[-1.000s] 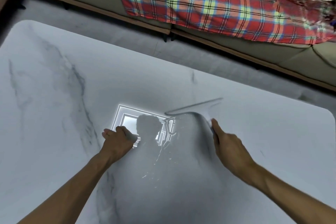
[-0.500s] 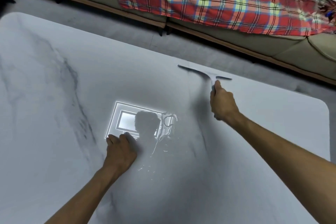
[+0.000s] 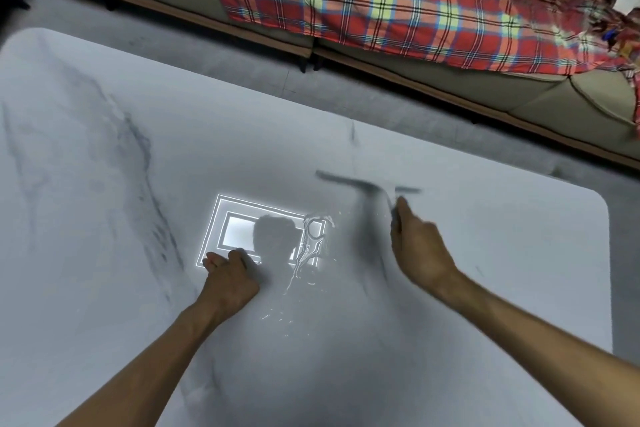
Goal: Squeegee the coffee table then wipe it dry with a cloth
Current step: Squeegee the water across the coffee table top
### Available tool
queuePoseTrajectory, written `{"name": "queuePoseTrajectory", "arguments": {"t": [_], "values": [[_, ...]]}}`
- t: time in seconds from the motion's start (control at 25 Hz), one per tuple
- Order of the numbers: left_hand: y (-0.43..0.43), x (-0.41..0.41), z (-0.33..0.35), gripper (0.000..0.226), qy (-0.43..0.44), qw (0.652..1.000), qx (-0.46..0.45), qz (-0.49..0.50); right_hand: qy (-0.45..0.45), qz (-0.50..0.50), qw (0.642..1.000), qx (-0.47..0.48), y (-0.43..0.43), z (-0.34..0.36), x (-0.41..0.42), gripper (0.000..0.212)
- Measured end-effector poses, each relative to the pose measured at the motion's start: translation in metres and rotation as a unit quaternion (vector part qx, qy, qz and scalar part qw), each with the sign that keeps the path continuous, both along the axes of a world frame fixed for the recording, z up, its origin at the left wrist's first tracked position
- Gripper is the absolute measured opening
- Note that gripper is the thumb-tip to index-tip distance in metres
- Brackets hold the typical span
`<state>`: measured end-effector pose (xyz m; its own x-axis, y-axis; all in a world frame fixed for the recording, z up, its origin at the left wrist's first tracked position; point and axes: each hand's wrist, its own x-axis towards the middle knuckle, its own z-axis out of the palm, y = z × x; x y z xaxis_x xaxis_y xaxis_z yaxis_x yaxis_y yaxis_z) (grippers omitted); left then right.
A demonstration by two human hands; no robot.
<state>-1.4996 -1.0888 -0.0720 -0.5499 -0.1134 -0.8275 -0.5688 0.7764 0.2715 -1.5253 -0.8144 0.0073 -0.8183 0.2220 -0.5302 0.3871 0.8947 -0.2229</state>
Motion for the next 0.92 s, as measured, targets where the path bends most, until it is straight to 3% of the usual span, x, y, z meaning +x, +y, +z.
{"name": "queuePoseTrajectory", "arguments": {"t": [0.08,0.24,0.52,0.72,0.92], "values": [[0.0,-0.002,-0.004,0.056,0.001,1.0,-0.005,-0.002,0.068,-0.004,0.998,0.007,0.002,-0.012,-0.05,0.045],[0.002,0.0,-0.015,0.055,0.005,1.0,-0.015,0.009,0.069,-0.002,0.997,-0.014,-0.027,-0.04,-0.095,0.045],[-0.006,0.013,-0.019,0.056,0.034,0.999,-0.005,0.0,0.022,0.096,0.994,-0.037,-0.043,-0.035,0.026,0.05],[-0.022,0.035,-0.007,0.051,0.072,0.997,0.02,0.02,-0.028,0.173,0.984,0.015,-0.016,-0.021,0.101,0.056],[-0.046,0.098,-0.002,0.02,0.063,0.997,0.038,0.009,-0.043,0.194,0.978,0.068,0.002,0.01,0.141,0.048]]}}
